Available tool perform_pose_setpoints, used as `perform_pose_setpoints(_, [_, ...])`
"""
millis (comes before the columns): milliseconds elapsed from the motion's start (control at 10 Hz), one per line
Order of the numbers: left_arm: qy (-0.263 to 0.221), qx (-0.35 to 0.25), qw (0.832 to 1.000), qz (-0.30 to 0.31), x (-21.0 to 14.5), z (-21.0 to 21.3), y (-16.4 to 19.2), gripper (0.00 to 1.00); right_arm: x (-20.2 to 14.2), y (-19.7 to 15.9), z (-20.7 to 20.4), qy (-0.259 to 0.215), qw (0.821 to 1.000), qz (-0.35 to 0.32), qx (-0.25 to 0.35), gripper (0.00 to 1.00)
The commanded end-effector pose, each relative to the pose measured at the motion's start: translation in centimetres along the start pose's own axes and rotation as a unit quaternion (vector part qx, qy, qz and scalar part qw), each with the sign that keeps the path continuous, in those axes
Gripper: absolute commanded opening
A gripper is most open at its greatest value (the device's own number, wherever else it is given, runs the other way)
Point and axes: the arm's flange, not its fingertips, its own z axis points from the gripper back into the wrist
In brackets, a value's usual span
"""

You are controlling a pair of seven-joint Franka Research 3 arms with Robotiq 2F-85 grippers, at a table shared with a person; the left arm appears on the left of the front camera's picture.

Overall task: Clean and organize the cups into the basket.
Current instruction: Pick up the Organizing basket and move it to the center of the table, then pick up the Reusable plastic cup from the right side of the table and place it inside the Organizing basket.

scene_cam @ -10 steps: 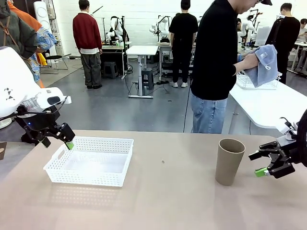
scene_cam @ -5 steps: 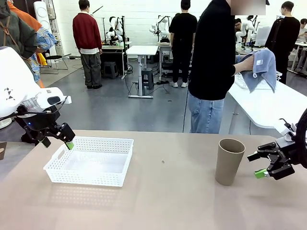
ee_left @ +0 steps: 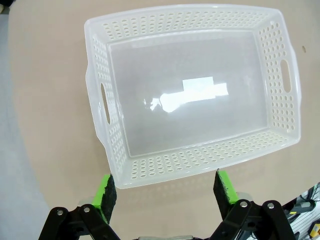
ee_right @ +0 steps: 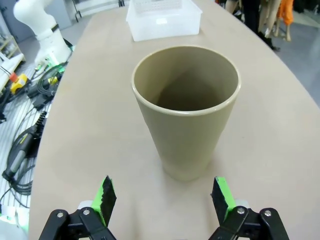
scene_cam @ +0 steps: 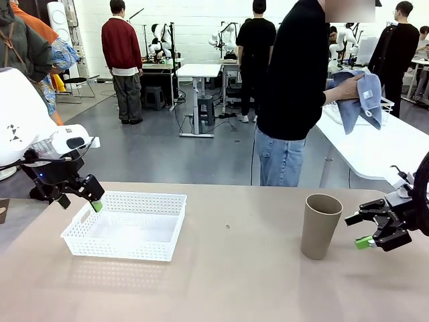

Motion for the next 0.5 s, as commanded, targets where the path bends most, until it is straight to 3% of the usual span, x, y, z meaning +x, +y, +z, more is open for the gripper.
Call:
perform_pose_setpoints(0, [0.016,0.007,1.0,-0.015,0.0,-1.0,0.9,1.0,-0.4,-1.4,-0.2,-0.034,0.999,0.007,-0.001,1.0])
perform_pose_setpoints(400, [0.035,0.025,0.999,-0.025,-0.2,-3.1,1.5,1.0,-1.8,-4.0,-1.0,-0.063,0.998,-0.004,-0.021,1.0])
